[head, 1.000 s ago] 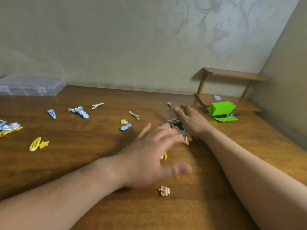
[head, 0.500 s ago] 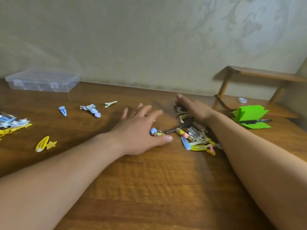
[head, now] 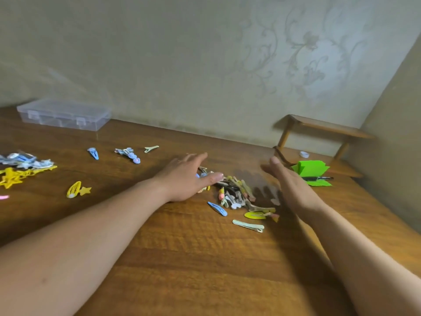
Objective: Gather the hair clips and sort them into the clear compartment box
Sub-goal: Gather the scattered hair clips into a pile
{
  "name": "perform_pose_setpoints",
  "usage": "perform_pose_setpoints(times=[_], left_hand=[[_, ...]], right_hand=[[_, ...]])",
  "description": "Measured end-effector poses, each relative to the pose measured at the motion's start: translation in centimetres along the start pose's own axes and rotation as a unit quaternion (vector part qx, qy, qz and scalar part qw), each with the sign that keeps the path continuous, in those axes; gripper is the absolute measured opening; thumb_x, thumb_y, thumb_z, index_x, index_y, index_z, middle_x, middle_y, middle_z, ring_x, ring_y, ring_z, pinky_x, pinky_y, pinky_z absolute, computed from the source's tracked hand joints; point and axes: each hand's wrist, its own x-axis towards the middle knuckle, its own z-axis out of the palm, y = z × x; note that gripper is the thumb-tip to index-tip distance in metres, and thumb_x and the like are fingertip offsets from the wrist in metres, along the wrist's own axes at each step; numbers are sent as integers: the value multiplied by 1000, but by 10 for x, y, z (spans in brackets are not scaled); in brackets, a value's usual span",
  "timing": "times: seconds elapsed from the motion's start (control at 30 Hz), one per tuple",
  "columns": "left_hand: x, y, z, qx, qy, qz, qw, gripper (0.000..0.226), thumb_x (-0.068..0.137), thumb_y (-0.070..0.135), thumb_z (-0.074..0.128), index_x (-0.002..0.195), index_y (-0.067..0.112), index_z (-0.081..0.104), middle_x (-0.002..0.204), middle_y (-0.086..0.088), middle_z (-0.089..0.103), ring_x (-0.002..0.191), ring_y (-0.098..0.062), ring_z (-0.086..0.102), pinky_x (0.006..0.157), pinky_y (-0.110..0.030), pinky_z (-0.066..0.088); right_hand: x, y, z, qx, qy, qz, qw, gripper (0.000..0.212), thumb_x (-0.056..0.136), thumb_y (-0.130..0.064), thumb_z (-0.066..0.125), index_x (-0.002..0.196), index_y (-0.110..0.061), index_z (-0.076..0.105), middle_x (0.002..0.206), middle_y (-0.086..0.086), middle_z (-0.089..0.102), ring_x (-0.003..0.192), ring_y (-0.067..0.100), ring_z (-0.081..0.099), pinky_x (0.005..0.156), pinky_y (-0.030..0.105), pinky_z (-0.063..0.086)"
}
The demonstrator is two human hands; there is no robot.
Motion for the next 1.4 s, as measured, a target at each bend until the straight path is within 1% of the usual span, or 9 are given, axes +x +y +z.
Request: perform_pose_setpoints(times=[0.17,0.37,0.43,0.63,0.77,0.93,1.07,1.23,1.4], left_hand=[[8,11,1,45,-37,0,998,98,94,88,17,171,28,22,178,3,22,165,-22,18,133,-49,16],[-22,19,-2,3,-46,-9,999,101,90,90,15,165,27,38,174,2,33,162,-21,27,130,-47,25],[-40,21,-9,-13,-52,-1,999,99,92,91,23,164,25,38,174,1,32,162,-21,26,129,-46,26],[-86,11,-21,12,-59,15,998,126,81,93,52,172,19,8,181,-2,10,166,-21,9,134,-43,15],[-112,7,-21,59,-42,-4,997,135,78,95,52,172,20,-9,181,2,-7,166,-16,-10,135,-48,2],[-136,7,-21,78,-12,-86,993,145,71,100,53,170,21,-17,180,6,-15,164,-14,-18,134,-52,-4],[-146,8,-16,109,-2,-136,985,152,63,107,45,169,20,-19,179,3,-19,164,-18,-20,133,-56,-7],[-126,1,-17,104,53,-172,978,141,74,100,43,170,14,-12,180,-4,-12,166,-23,-14,133,-57,-5],[-107,-50,-42,96,125,-157,975,114,88,93,28,172,21,4,181,-2,-2,167,-22,-7,133,-56,-5]], right_hand=[[-28,-4,34,-218,-19,7,976,67,108,-61,31,152,-14,49,157,10,52,145,26,45,116,39,35],[2,-41,97,-255,-62,-40,964,91,94,-68,8,167,-18,26,173,10,27,158,28,27,127,46,25],[11,-44,110,-305,-95,-76,945,77,98,-58,10,168,-29,24,176,8,18,161,29,21,129,50,22],[25,-60,135,-323,-92,-83,938,56,108,-46,26,159,-26,36,170,9,30,153,32,32,120,55,33],[23,-87,157,-261,-74,-80,959,66,101,-53,14,151,-26,47,165,7,41,151,31,38,120,55,32],[18,-121,185,-255,-108,-125,953,46,108,-43,24,141,-30,53,155,5,49,147,31,40,118,55,31],[24,-136,190,-183,-116,-102,971,46,112,-34,22,137,-16,56,147,13,57,141,36,47,115,54,37],[21,-152,185,-36,-152,-95,983,49,116,-25,25,147,2,52,157,20,49,146,33,43,112,32,33],[42,-151,190,103,-107,-90,985,54,114,-42,37,153,-8,52,159,11,51,146,24,46,103,26,31]])
